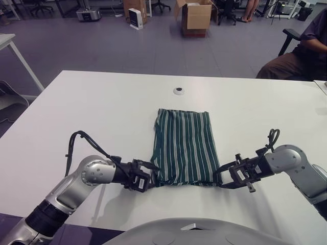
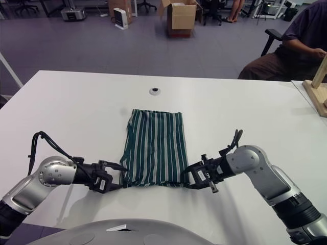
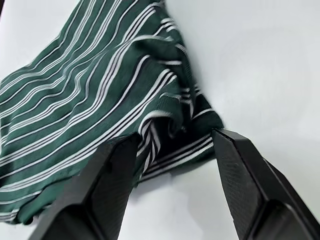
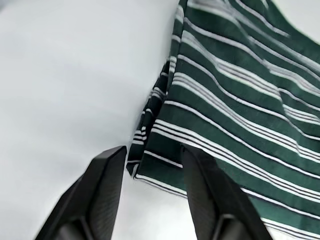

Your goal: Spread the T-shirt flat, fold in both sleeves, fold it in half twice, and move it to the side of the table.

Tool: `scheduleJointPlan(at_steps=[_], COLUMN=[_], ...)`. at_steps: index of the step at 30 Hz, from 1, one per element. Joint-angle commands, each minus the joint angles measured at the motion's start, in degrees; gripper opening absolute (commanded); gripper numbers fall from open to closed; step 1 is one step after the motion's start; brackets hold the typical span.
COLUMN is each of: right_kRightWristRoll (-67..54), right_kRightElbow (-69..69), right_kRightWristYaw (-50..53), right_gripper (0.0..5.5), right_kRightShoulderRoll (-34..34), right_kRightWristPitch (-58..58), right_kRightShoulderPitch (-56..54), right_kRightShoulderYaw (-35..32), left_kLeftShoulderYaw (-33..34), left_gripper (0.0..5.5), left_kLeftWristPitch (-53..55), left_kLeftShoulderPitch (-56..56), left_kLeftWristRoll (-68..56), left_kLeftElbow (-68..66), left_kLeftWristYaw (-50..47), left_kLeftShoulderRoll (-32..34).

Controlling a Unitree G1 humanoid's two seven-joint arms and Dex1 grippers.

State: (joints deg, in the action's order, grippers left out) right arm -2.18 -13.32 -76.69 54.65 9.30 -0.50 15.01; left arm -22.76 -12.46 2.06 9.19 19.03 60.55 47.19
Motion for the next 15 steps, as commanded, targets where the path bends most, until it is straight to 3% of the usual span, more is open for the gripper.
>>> scheduleJointPlan(at_steps=[1,4,8,15], right_kRightWristRoll=[0.1,0.0,-0.2,-0.1], right_kRightElbow=[1.2,1.2,1.7,1.3], right_kRightWristYaw=[0.5,0.7,0.8,1.0], right_gripper=[1.99,1.99,1.99,1.99], right_kRightShoulderRoll=[-0.7,-1.0,-1.0,-2.1], right_kRightWristPitch=[0.0,-0.3,-0.6,-1.4], right_kRightShoulderPitch=[-2.2,-2.4,-2.8,-3.4], right_kRightShoulderYaw=[0.5,1.0,0.9,2.0], left_kLeftShoulderYaw=[-0.5,-0.9,0.8,-0.5], left_gripper=[2.66,2.66,2.66,2.66], left_kLeftWristPitch=[0.2,-0.2,7.4,0.5], left_kLeftShoulderPitch=[-1.0,-1.7,1.2,-2.6], left_kLeftWristRoll=[0.1,0.5,-7.5,3.1], left_kLeftElbow=[-0.7,-1.5,6.7,-1.7], left_kLeftWristYaw=[0.8,0.7,5.0,-1.3], left_kLeftShoulderRoll=[0.3,-0.1,3.1,0.9])
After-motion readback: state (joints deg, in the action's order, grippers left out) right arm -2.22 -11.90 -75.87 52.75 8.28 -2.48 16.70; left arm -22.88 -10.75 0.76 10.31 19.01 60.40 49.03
